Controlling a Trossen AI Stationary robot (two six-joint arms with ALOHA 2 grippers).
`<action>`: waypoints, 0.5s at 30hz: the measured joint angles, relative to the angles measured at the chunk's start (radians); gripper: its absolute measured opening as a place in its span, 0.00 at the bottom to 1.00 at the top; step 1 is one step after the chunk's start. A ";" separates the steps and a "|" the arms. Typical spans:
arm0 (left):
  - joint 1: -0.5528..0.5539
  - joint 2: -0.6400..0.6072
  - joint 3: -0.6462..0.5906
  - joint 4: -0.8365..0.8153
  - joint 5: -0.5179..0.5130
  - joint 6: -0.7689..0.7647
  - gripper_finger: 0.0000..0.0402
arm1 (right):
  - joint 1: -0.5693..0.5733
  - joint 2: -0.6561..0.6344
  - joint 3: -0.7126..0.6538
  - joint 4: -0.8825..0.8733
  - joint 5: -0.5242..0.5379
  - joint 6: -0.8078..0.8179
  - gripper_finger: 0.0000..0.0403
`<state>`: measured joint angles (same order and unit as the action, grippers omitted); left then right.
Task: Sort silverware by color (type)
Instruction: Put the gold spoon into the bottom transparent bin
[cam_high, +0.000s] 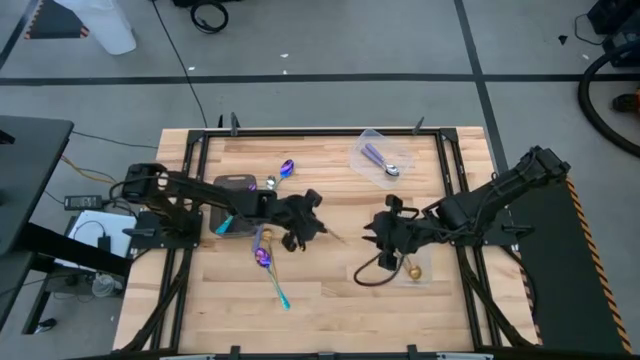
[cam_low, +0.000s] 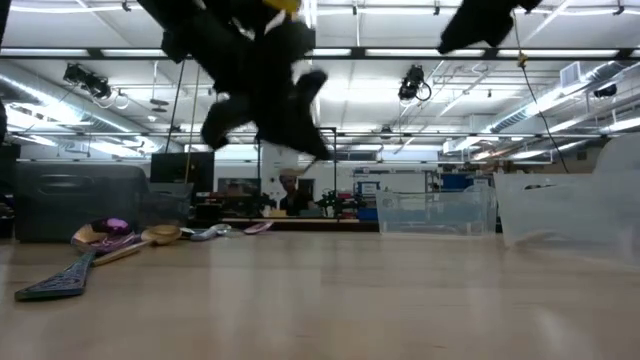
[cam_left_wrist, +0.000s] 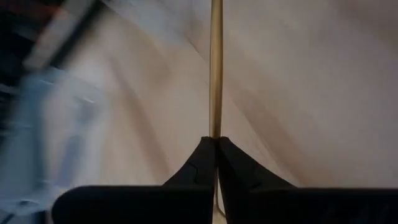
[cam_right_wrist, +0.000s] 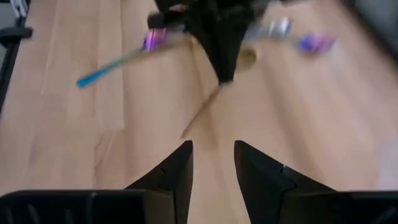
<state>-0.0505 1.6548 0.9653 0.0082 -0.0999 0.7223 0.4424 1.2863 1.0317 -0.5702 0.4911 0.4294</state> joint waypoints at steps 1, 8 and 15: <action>0.001 -0.013 0.001 0.043 0.000 -0.020 0.03 | 0.009 -0.003 0.000 0.032 0.037 -0.043 0.32; 0.002 -0.034 0.002 0.276 0.004 -0.118 0.03 | 0.073 -0.007 0.000 0.338 0.310 -0.430 0.32; 0.001 -0.036 0.003 0.474 0.025 -0.215 0.03 | 0.075 -0.007 0.000 0.538 0.320 -0.648 0.32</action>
<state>-0.0498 1.6192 0.9680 0.4818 -0.0749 0.5072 0.5176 1.2789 1.0317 -0.0318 0.8112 -0.2189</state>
